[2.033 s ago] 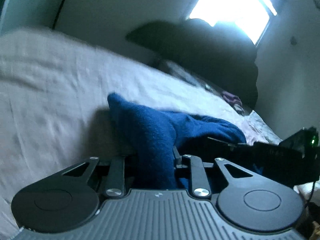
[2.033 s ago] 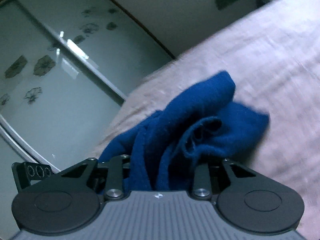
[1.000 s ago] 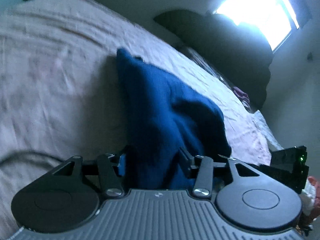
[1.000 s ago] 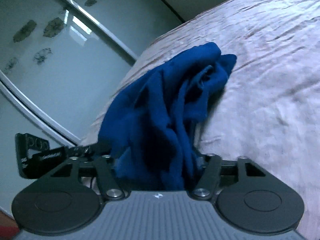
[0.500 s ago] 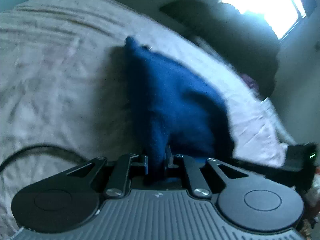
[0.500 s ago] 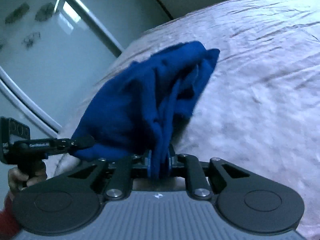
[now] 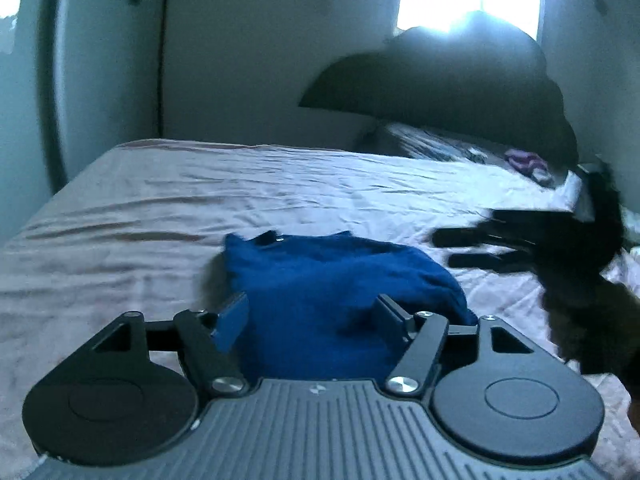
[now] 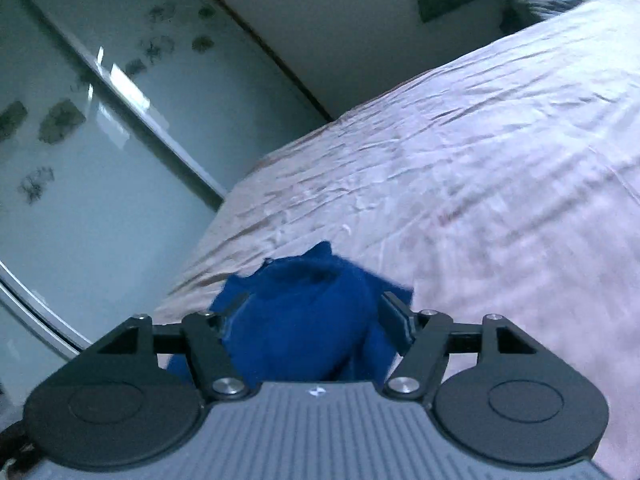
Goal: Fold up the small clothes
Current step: 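Lay the held end down and open both grippers above the folded sweater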
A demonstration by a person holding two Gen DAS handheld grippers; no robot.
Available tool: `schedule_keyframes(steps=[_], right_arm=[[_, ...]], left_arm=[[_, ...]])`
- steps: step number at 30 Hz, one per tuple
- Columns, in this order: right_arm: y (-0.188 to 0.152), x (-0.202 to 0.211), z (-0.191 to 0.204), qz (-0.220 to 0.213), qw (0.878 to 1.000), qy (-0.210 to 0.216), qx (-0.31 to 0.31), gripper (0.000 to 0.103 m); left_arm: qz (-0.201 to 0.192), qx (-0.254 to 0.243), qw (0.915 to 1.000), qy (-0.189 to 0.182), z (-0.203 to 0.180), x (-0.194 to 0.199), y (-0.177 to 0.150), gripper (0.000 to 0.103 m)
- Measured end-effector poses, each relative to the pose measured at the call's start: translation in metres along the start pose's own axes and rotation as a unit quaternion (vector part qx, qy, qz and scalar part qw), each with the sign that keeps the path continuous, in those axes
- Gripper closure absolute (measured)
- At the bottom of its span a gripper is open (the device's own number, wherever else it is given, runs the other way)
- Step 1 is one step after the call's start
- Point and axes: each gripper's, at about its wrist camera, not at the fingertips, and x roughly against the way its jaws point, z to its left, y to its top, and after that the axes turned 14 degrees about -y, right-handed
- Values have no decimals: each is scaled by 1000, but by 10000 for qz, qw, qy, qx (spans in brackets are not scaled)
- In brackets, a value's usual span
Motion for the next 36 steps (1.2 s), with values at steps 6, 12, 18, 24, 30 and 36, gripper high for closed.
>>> schedule_keyframes(steps=[6,12,18,24,30,36], right_arm=[[17,-49,18,183,9943,-285,1012,35],[10,-57,46,161,9750,-360,2186,85],[3,-50,56,-300,9638,-713,2553,97],[10,-57,79,-705,9456,-1061,2993,97],[10,-93,84,-141,9361,-1346,3247,96],[9,-48,89,-994,9308,-1766,3042,43]], left_arm=[[165,-251,9995,85,-14,-37,-10,28],[258,-584,9975,299,-23,-54,-30,18],[187,-626,9973,349,-23,-57,-37,17],[-245,-460,9975,487,-25,-41,-22,14],[330,-92,9981,506,-10,-65,-22,9],[133,117,9993,315,-7,-47,-19,9]])
